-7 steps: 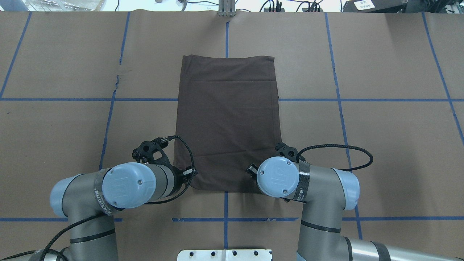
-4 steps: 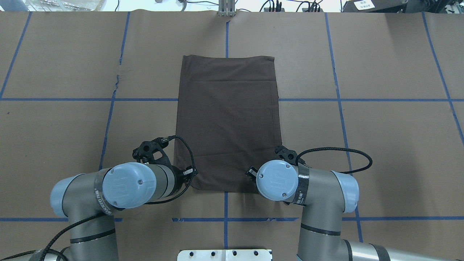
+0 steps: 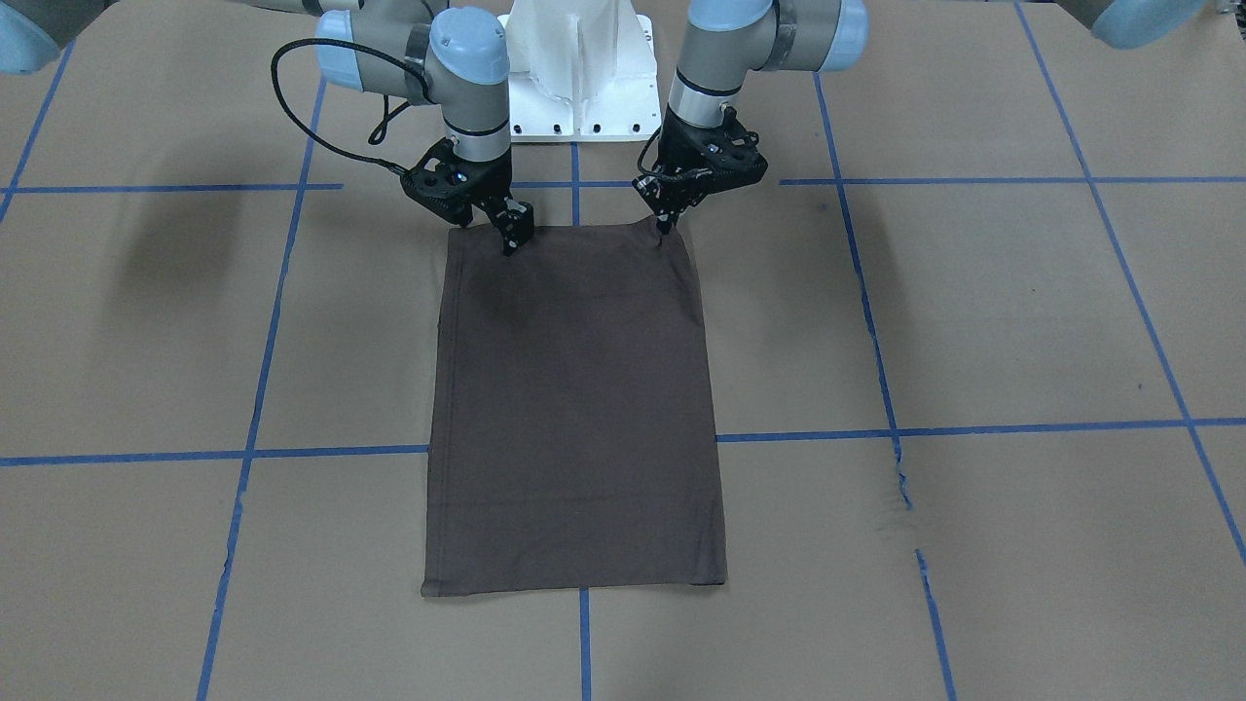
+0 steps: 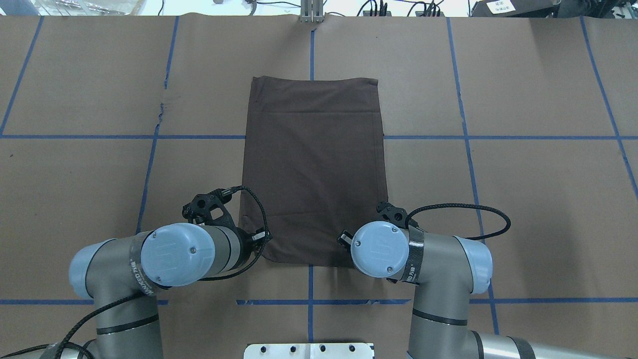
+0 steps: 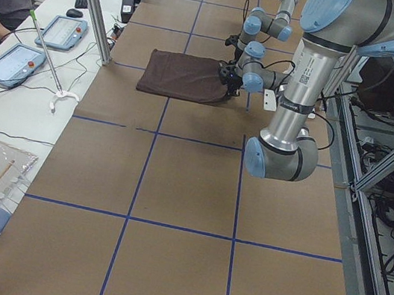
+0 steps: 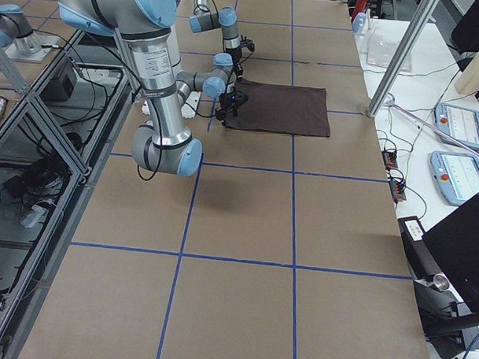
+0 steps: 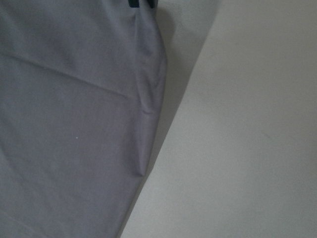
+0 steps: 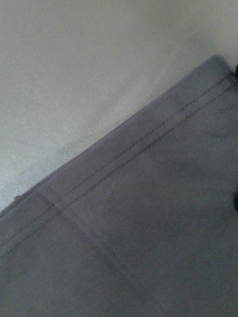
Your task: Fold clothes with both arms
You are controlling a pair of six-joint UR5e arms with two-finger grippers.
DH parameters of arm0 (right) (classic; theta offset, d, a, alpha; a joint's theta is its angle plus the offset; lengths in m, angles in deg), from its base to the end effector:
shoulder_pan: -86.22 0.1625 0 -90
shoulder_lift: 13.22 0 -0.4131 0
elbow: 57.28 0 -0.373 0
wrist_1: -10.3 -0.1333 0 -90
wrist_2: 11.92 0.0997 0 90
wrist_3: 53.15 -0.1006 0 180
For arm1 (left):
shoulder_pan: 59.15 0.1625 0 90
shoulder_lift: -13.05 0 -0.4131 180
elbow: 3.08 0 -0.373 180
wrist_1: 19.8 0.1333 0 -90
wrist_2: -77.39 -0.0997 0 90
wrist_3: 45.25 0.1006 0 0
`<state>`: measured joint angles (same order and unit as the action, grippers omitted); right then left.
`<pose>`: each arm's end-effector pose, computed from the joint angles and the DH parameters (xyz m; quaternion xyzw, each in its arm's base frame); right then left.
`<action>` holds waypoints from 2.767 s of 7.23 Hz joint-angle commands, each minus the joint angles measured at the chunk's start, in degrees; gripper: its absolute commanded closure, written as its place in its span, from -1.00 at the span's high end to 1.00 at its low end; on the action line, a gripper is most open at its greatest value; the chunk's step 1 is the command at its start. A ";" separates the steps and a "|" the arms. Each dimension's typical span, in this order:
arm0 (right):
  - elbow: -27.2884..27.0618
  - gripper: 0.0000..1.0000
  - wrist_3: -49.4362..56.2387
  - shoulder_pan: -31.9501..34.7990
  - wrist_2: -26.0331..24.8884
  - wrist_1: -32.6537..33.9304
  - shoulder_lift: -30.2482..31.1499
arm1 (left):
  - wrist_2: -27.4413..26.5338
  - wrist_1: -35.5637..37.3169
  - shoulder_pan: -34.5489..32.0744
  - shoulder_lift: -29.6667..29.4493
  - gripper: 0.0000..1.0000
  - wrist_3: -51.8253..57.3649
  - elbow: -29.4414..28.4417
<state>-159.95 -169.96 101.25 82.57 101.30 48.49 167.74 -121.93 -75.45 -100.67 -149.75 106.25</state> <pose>-0.5646 -0.2815 0.2946 -0.0717 -0.3358 0.3228 0.8820 0.5178 -0.2897 0.2617 0.0046 0.4631 -0.2340 0.8548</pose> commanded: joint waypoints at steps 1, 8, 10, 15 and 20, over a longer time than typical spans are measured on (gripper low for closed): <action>-0.86 -1.00 0.09 0.00 0.17 -0.03 -0.18 | 0.00 0.00 0.04 0.00 -1.00 0.00 0.00; -1.57 1.00 0.09 0.17 0.00 0.67 -0.01 | 0.00 0.00 0.04 0.00 -1.00 0.00 0.00; -1.75 1.00 0.18 0.35 0.17 0.67 -0.10 | -0.09 0.00 -0.05 -0.09 -1.00 0.00 0.00; -0.43 1.00 0.18 -0.18 0.00 0.68 0.25 | -0.09 0.00 -0.14 -0.26 -1.00 0.00 0.00; -0.43 -0.97 0.18 -0.09 0.17 0.68 0.08 | -0.09 0.00 -0.31 -0.27 -1.00 0.00 0.00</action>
<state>-160.40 -169.86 101.17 82.68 101.99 48.49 167.65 -121.93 -75.74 -100.94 -149.75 106.25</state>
